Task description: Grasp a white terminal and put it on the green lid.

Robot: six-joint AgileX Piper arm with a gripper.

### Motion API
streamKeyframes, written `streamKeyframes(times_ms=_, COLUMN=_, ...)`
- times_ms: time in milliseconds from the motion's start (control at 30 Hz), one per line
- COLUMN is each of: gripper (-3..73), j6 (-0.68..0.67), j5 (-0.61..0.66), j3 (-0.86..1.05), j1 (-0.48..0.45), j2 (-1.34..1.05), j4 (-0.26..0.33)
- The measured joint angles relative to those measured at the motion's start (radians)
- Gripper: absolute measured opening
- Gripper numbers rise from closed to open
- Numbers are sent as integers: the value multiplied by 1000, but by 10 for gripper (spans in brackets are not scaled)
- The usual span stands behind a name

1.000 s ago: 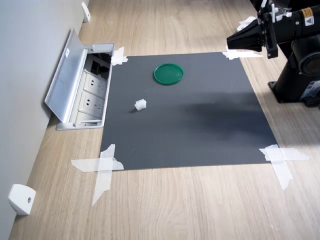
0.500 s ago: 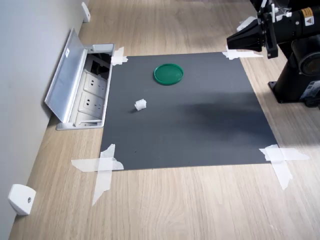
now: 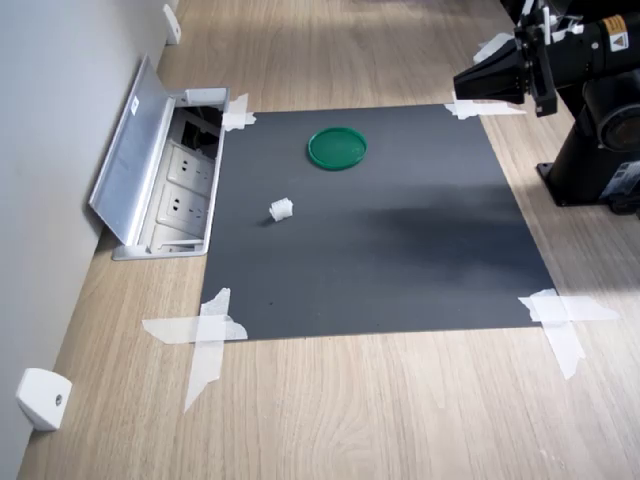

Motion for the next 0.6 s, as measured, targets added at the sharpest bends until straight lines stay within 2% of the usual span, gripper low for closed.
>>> streamKeyframes(times_ms=333, gripper=-8, j6=0, j5=18, j3=0, j1=0, j2=20, j4=0)
streamKeyframes(times_ms=600, gripper=-8, j6=0, j5=58, j3=-128, j1=0, j2=231, j4=-6)
